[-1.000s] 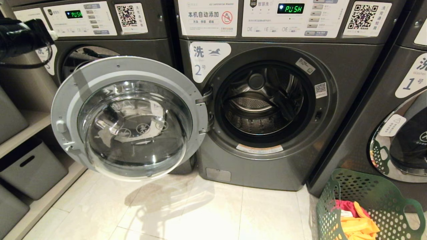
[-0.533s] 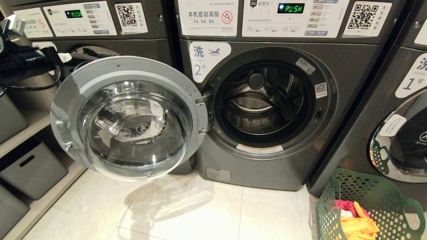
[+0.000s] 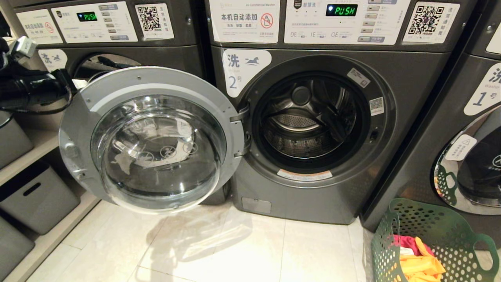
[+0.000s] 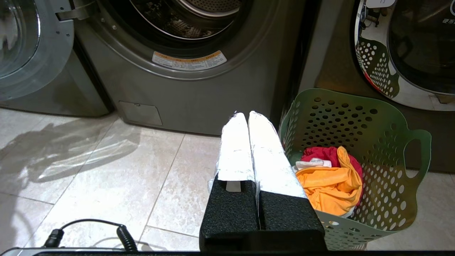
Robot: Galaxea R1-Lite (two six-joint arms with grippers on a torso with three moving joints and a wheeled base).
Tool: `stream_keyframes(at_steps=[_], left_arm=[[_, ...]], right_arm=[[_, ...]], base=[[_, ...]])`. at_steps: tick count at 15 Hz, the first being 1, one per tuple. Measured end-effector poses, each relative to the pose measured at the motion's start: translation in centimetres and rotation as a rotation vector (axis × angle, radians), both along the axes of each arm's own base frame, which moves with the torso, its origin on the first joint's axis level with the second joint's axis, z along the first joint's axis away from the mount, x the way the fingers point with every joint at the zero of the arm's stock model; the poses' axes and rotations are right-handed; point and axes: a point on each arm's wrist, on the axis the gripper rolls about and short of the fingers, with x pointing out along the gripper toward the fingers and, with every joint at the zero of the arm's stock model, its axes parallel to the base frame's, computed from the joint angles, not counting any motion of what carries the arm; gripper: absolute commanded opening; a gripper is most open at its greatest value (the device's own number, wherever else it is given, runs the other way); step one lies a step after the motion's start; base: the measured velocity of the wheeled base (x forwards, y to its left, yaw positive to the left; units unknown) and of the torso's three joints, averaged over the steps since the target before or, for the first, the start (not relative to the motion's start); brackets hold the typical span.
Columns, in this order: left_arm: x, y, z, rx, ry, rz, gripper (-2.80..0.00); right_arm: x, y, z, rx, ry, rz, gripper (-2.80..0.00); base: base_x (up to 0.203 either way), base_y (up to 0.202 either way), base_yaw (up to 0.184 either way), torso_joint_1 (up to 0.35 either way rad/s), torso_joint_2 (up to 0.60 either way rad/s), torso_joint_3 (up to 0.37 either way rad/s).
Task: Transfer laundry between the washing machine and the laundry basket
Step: Close the washing machine door with the left hand
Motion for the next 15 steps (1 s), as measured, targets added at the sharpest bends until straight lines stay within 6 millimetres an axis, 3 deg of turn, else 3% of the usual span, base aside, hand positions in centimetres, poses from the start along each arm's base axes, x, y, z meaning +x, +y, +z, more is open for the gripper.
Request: stream_keyframes(at_steps=[4, 7, 11, 15], left_arm=[[-3.5, -2.2, 1.0, -0.075, 0.191, -0.073, -2.80], [-7.4, -5.4, 2.9, -0.112, 0.303, -0.152, -2.80], [-13.6, -11.7, 5.5, -0.123, 0.415, -0.348, -2.80], [-17.7, -18.7, 6.8, -0.064, 0.437, -0.630, -2.80]], right_arm=[[0.0, 0.0, 0.0, -0.005, 0.001, 0.000, -2.80], [0.0, 0.0, 0.0, -0.006, 0.000, 0.000, -2.80], [0.0, 0.0, 0.0, -0.007, 0.001, 0.001, -2.80], [0.0, 0.0, 0.0, 0.000, 0.000, 0.000, -2.80]], base=[[0.000, 0.000, 0.000, 0.000, 0.00, 0.000], [0.000, 0.000, 0.000, 0.000, 0.00, 0.000], [0.000, 0.000, 0.000, 0.000, 0.00, 0.000], [0.000, 0.000, 0.000, 0.000, 0.00, 0.000]])
